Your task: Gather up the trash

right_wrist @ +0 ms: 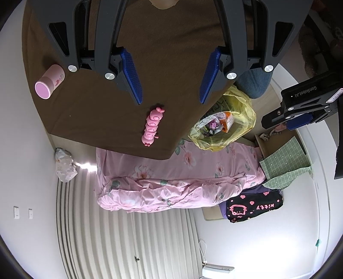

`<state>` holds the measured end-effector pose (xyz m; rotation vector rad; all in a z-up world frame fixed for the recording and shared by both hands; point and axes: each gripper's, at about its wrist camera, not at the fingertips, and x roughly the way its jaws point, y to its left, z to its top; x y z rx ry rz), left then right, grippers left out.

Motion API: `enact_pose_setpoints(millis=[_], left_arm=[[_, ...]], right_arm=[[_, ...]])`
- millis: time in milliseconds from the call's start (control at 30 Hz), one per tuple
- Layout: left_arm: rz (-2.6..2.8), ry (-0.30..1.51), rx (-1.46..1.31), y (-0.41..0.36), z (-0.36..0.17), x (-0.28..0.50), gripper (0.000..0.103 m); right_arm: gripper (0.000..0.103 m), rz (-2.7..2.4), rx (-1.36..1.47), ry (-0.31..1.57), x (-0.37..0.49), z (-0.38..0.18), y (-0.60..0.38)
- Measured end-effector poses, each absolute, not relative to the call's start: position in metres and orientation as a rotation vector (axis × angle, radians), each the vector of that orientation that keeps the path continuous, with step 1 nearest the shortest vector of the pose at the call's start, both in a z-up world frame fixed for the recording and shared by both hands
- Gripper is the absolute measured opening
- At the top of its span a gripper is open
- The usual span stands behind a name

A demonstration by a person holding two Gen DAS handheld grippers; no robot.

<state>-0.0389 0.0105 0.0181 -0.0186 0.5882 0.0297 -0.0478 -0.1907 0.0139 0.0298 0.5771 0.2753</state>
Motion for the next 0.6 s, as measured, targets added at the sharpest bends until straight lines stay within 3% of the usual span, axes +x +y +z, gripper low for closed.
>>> enact_pose_setpoints(millis=[333, 433, 533, 600], left_arm=[[0.026, 0.580, -0.025, 0.015, 0.017, -0.042, 0.082], [-0.055, 0.649, -0.121, 0.019, 0.007, -0.028, 0.082], [-0.066, 0.731, -0.086, 0.001, -0.013, -0.003, 0.092], [-0.079, 0.741, -0.048, -0.022, -0.028, 0.015, 0.092]], right_arm=[[0.052, 0.261, 0.007, 0.585, -0.046, 0.011, -0.191], [0.052, 0.226, 0.017, 0.605, -0.039, 0.006, -0.201], [0.059, 0.117, 0.029, 0.614, -0.019, -0.013, -0.229], [0.059, 0.085, 0.036, 0.681, 0.008, -0.038, -0.248]])
